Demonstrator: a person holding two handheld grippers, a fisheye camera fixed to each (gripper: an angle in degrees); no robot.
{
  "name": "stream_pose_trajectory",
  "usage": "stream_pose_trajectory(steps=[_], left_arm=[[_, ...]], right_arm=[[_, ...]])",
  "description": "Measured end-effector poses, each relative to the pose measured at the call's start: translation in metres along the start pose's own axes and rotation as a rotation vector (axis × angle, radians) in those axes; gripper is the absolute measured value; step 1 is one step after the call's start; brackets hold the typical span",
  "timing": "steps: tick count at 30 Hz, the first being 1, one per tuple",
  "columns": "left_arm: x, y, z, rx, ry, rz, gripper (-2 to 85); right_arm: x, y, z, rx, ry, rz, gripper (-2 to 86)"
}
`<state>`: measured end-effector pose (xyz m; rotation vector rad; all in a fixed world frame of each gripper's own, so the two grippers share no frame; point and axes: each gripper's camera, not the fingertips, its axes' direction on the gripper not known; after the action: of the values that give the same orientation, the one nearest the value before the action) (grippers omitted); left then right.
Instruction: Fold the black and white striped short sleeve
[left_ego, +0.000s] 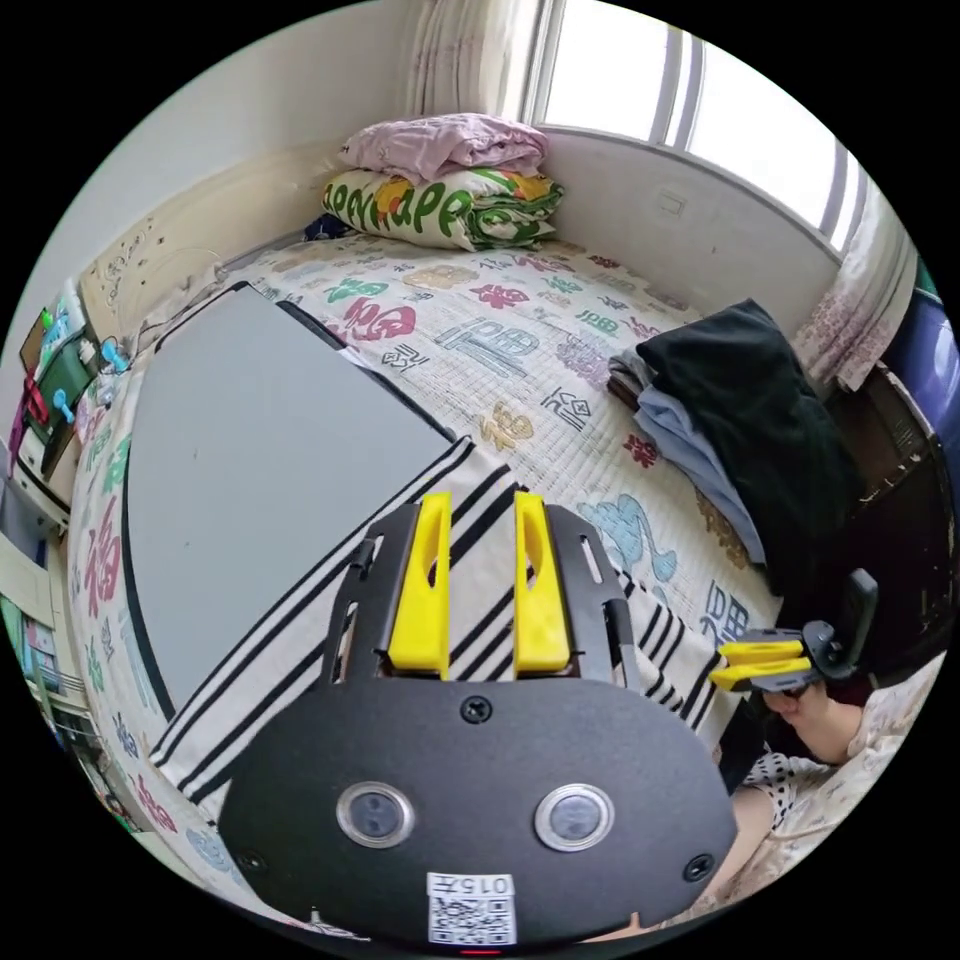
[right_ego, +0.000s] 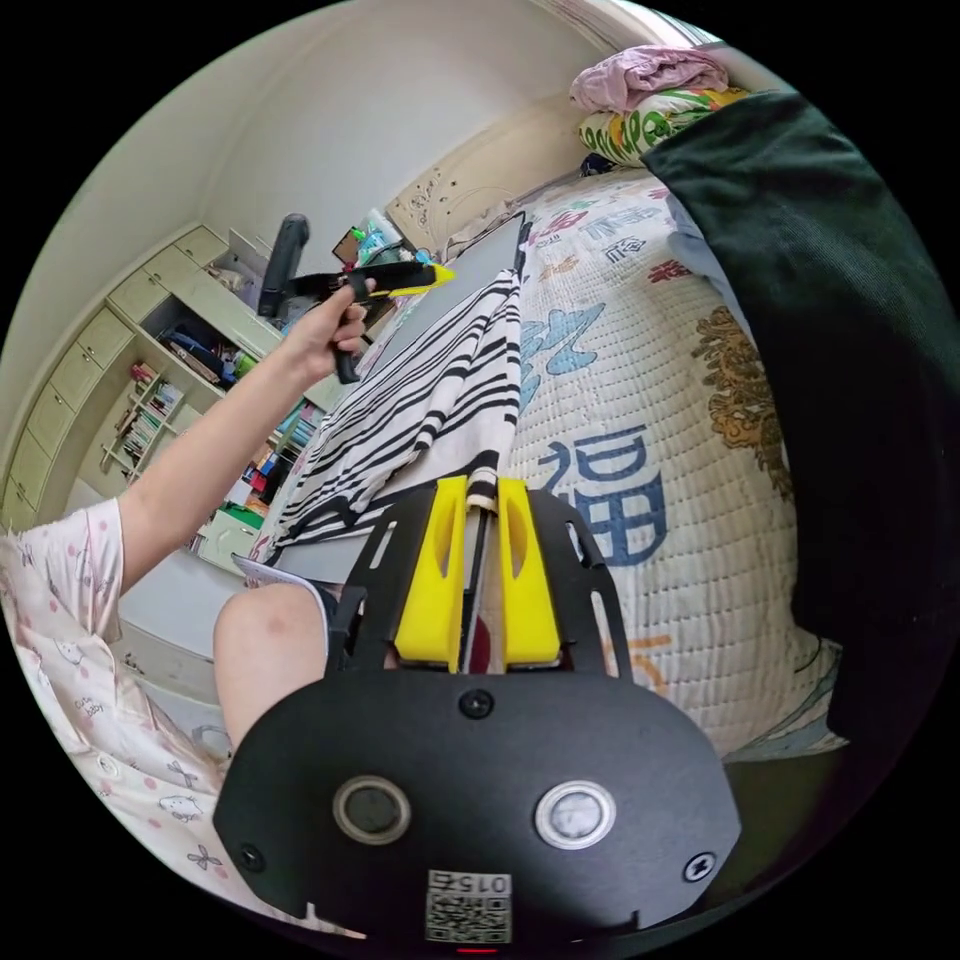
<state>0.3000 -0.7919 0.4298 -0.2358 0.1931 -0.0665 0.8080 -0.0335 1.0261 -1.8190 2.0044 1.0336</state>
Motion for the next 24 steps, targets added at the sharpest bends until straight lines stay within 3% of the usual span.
stream_pose_trajectory(steps=[4, 13, 19, 24], left_arm=[[0.022, -0.056, 0.061, -0.049, -0.17, 0.038, 9.2], [0.022, -0.094, 0.129, -0.142, -0.168, 0.032, 4.0], [0.015, -0.088, 0.116, -0.034, -0.09, 0.004, 0.0], [0.007, -0.078, 0.055, 0.2, 0.095, -0.033, -0.3]], right_arm=[[0.014, 0.0, -0.01, 0.015, -0.042, 0.012, 4.2], [0.041, 0.02, -0.013, 0.033, -0.062, 0.009, 1.4], [0.059, 0.053, -0.028, 0.098, -0.02, 0.019, 0.8], [0.071, 0.082, -0.081, 0.251, 0.071, 0.009, 0.7]])
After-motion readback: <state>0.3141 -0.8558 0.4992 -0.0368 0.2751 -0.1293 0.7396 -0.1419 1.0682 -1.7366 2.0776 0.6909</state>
